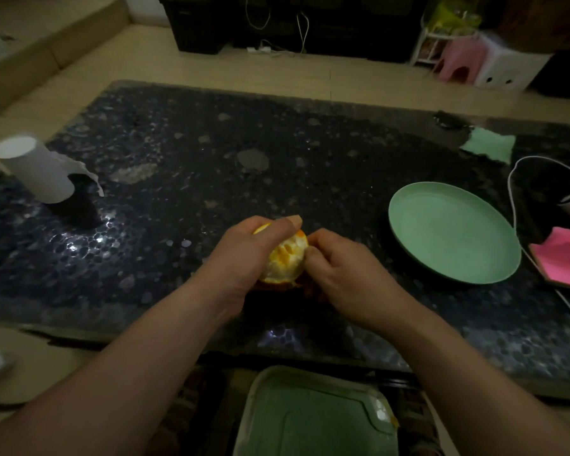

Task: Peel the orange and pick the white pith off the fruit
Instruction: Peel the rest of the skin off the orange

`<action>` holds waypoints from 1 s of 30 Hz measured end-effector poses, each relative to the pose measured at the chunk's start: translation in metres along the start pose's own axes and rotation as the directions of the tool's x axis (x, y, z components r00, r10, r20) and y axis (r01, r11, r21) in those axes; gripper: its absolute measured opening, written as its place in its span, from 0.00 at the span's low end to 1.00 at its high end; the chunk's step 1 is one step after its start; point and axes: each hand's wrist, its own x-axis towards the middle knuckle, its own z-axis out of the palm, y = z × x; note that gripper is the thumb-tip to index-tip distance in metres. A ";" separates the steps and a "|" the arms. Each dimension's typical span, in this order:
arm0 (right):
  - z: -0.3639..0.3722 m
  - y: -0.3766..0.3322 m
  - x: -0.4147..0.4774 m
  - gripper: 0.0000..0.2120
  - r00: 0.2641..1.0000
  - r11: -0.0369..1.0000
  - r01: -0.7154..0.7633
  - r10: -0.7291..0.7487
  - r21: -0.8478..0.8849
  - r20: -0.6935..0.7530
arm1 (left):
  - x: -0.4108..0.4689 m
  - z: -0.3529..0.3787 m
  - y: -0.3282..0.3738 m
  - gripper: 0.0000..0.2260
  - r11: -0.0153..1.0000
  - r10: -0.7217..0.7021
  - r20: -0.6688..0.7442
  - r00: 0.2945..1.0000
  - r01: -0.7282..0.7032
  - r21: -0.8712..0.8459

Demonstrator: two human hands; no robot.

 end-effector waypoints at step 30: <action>0.005 0.003 0.006 0.14 0.968 0.823 -0.187 0.247 0.537 -0.041 | -0.008 -0.002 0.013 0.12 0.967 -0.055 0.045 0.997 0.064 -0.247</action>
